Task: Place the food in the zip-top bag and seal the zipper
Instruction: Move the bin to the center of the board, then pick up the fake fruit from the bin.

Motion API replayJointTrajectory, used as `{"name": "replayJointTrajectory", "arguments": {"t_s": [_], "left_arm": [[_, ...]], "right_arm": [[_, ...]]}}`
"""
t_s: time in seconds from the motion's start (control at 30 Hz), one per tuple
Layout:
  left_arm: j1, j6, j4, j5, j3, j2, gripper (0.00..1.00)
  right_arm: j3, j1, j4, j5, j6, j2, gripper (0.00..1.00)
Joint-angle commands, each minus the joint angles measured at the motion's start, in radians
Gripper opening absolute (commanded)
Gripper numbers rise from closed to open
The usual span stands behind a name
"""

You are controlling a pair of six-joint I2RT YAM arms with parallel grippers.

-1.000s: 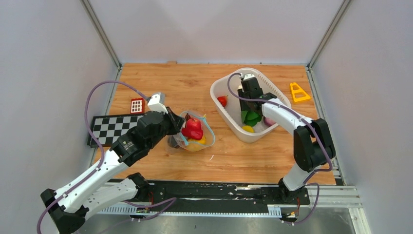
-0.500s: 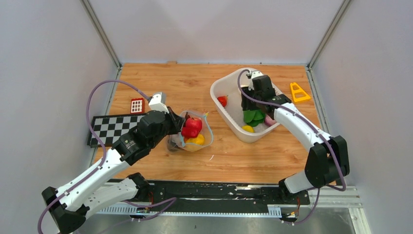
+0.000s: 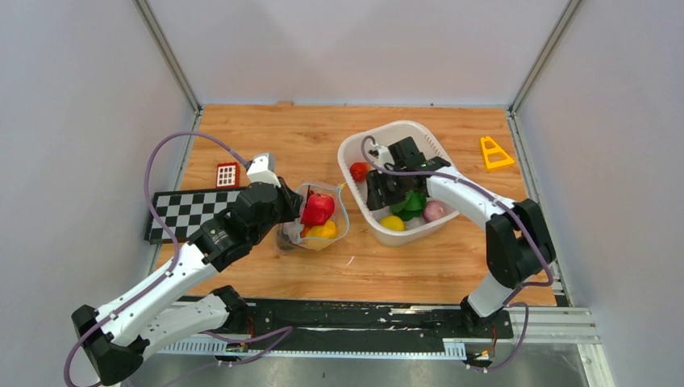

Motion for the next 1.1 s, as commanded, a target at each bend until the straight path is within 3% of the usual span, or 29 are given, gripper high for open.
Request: {"name": "replayJointTrajectory", "arguments": {"t_s": [0.0, 0.2, 0.5, 0.63, 0.77, 1.07], "left_arm": [[-0.001, -0.025, 0.005, -0.026, 0.032, 0.002, 0.01], [0.0, -0.035, 0.002, -0.022, 0.031, -0.004, 0.01], [0.0, -0.026, -0.001, -0.013, 0.035, -0.022, 0.01], [0.0, -0.027, 0.012, -0.004, 0.025, -0.03, 0.01], [0.0, -0.019, 0.012, 0.006, 0.032, -0.033, 0.01], [-0.001, -0.02, 0.001, 0.013, 0.021, -0.079, 0.01]], "right_arm": [[0.199, 0.113, 0.075, -0.012, 0.108, 0.095, 0.5], [0.285, 0.128, 0.254, 0.075, 0.315, 0.245, 0.5], [0.283, 0.029, 0.295, 0.246, 0.154, 0.255, 0.57], [0.287, -0.053, 0.322, 0.135, 0.19, 0.296, 0.64], [0.264, -0.059, 0.397, 0.057, 0.274, 0.324, 0.73], [0.311, -0.03, 0.448, 0.166, 0.477, 0.411, 0.77]]}}
